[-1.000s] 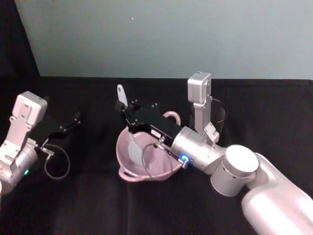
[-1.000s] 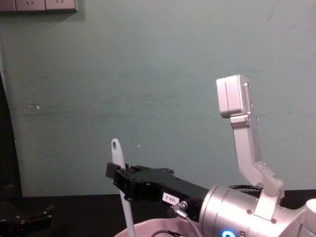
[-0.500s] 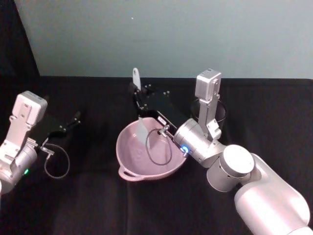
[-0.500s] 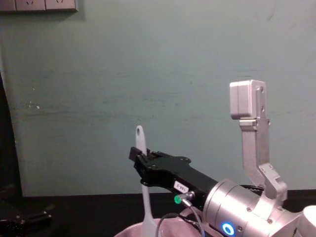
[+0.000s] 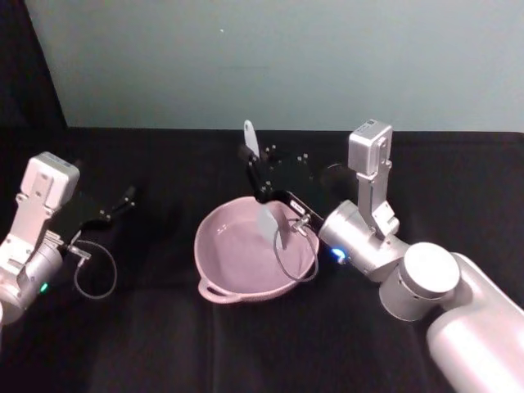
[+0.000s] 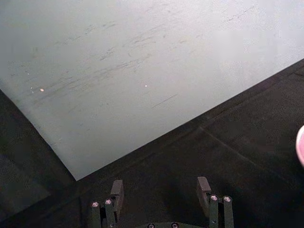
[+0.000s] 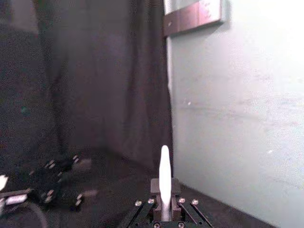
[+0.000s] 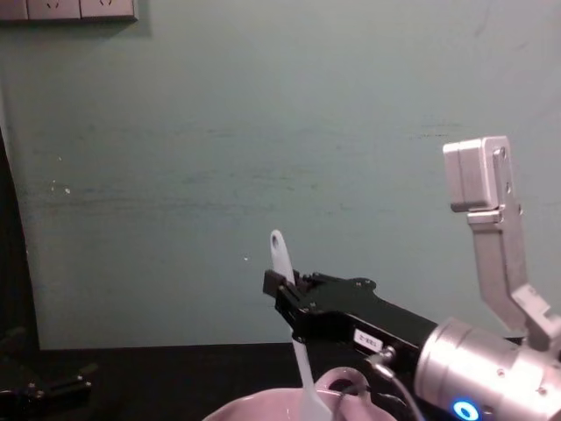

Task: Use the one hand to pick up the spoon and stir the clear water in the bowl.

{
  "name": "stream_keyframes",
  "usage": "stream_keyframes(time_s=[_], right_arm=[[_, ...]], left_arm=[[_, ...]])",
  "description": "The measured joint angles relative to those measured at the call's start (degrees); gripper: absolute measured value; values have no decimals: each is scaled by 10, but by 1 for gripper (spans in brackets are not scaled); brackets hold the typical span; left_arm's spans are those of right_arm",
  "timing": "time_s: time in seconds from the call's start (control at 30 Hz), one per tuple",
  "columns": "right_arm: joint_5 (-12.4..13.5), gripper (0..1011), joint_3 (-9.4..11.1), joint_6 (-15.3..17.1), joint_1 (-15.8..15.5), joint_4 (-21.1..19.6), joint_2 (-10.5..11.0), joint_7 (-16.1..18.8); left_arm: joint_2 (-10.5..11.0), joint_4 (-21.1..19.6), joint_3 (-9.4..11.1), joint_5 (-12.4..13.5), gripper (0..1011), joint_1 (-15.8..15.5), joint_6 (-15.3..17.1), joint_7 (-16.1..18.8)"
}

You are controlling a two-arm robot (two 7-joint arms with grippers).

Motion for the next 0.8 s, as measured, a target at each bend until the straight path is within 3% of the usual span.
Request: stream_keyframes(time_s=[0.13, 0.2, 0.37, 0.53, 0.8], right_arm=[[8, 113, -2, 41, -11, -36, 23, 28], [24, 113, -4, 68, -21, -63, 40, 49], [49, 113, -9, 94, -37, -100, 59, 72], [75, 113, -15, 112, -52, -129, 69, 87], [95, 113, -29, 125, -58, -143, 68, 89]], left_arm=[[0, 0, 0, 0, 1011, 0, 0, 0], [0, 0, 0, 0, 1011, 0, 0, 0], [0, 0, 0, 0, 1011, 0, 0, 0], [0, 0, 0, 0, 1011, 0, 0, 0], [0, 0, 0, 0, 1011, 0, 0, 0]])
